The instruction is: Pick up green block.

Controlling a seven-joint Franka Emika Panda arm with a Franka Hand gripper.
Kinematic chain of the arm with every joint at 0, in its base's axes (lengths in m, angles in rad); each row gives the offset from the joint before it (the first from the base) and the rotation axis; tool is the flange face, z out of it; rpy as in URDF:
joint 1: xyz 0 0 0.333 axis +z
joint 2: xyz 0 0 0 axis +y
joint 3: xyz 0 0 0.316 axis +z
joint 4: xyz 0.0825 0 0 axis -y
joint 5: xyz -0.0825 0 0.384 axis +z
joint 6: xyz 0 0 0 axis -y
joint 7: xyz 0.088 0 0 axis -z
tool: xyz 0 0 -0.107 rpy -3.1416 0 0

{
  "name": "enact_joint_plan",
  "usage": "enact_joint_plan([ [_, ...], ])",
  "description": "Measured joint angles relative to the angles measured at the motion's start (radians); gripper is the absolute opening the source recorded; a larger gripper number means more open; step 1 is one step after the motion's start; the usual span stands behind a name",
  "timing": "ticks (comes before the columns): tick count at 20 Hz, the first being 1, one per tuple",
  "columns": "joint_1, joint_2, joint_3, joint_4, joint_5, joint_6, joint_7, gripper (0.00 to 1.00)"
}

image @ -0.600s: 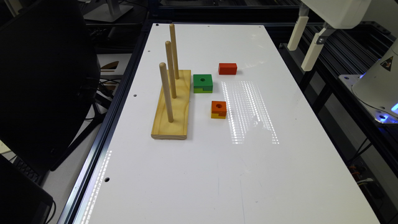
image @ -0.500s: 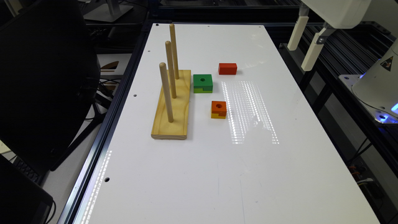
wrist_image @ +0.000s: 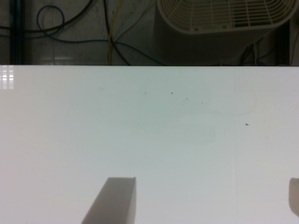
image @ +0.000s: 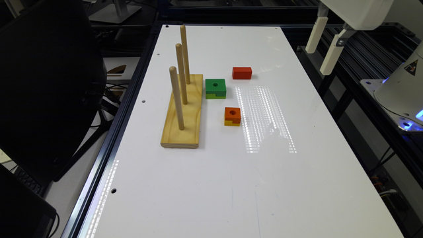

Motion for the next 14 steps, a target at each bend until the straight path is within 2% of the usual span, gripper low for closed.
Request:
enact_joint_plan([
  [14, -0.005, 0.000, 0.000, 0.020, 0.0000, 0.003, 0.000, 1.00],
])
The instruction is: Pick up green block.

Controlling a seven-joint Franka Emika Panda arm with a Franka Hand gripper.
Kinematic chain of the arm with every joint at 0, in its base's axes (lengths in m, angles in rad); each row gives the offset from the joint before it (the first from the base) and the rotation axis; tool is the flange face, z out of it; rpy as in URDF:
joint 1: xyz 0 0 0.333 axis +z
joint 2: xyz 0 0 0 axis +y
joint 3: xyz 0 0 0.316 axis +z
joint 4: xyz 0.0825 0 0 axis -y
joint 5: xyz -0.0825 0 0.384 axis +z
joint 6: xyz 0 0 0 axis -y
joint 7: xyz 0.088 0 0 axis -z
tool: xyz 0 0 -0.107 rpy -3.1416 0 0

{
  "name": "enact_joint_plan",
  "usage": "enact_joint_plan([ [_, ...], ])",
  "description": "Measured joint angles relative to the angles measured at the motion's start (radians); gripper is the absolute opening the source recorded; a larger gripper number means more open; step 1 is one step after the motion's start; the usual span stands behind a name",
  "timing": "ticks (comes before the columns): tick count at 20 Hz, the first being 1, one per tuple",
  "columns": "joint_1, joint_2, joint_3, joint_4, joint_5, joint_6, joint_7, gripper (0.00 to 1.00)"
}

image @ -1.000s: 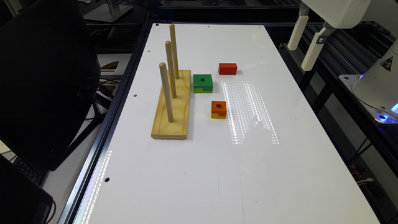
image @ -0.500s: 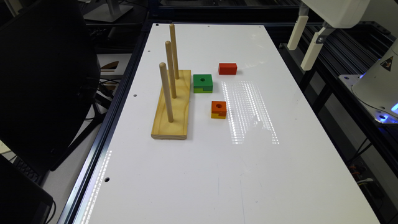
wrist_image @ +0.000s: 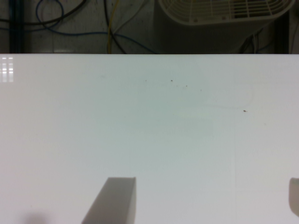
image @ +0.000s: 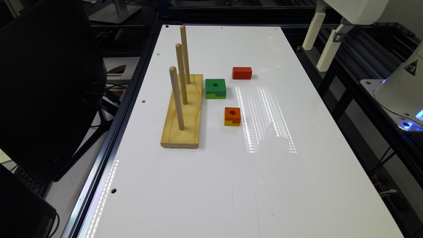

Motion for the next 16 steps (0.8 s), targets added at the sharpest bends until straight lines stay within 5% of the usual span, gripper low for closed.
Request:
enact_joint_plan([
  [10, -0.003, 0.022, 0.000, 0.028, 0.0000, 0.002, 0.000, 1.00],
  [16, -0.016, 0.099, 0.000, 0.087, -0.0020, 0.026, -0.004, 1.00],
])
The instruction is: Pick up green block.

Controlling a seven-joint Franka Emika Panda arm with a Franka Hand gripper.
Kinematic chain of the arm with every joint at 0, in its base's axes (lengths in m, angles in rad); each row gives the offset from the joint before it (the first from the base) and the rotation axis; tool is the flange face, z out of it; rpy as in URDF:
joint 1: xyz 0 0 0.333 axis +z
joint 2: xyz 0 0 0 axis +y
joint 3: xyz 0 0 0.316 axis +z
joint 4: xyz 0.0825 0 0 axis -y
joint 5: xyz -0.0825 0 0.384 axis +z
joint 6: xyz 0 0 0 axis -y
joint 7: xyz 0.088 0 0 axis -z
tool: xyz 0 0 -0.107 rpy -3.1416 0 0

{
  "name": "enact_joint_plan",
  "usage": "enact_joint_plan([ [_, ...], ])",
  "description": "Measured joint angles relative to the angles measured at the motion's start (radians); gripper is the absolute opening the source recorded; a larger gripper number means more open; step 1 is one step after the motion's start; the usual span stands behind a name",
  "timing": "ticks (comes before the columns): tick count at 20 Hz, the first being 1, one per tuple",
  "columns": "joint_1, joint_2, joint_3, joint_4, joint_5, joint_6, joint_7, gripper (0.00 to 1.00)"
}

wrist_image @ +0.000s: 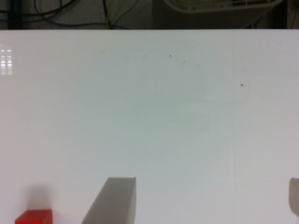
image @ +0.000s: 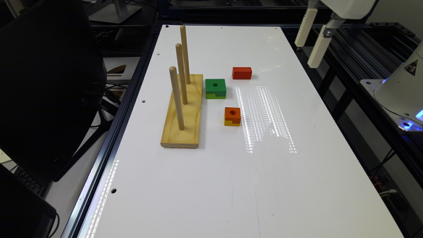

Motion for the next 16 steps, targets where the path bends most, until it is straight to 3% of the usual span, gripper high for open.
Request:
enact_joint_plan([
  [7, -0.015, 0.133, 0.000, 0.084, -0.0029, 0.041, -0.004, 1.00],
  [13, -0.040, 0.187, 0.000, 0.135, -0.0136, 0.041, -0.014, 1.00],
  [16, -0.053, 0.202, 0.000, 0.149, -0.0144, 0.041, -0.026, 1.00],
])
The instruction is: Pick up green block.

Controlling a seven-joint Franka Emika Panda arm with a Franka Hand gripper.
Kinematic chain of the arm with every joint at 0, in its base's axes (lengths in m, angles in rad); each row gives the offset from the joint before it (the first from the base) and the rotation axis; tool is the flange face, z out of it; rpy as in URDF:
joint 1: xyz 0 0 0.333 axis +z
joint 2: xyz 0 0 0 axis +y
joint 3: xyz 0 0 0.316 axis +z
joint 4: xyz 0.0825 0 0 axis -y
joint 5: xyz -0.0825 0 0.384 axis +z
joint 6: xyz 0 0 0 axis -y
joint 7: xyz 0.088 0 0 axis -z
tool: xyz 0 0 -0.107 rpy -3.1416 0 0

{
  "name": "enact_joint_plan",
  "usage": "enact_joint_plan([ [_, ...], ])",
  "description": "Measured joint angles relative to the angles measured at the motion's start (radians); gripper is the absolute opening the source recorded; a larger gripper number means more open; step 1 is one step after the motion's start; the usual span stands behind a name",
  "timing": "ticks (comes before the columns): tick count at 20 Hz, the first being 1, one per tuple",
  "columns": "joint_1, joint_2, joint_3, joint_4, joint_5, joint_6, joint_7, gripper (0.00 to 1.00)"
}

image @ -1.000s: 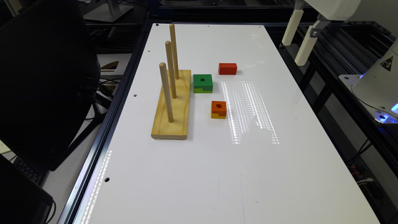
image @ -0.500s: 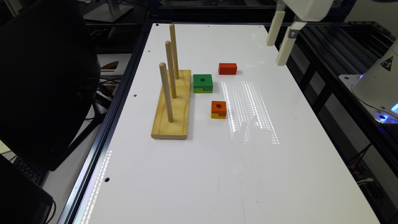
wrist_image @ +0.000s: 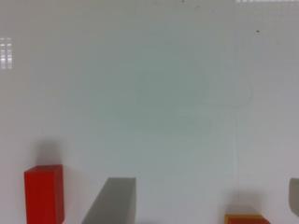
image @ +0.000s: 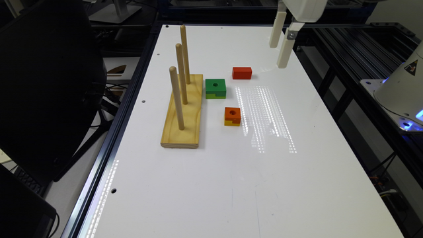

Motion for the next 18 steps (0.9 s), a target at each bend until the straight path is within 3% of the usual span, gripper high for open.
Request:
enact_joint_plan([
  [10, -0.007, 0.019, 0.000, 0.024, -0.0048, 0.000, -0.001, 1.00],
  [18, -0.033, 0.095, 0.000, 0.099, -0.0075, 0.000, -0.022, 1.00],
])
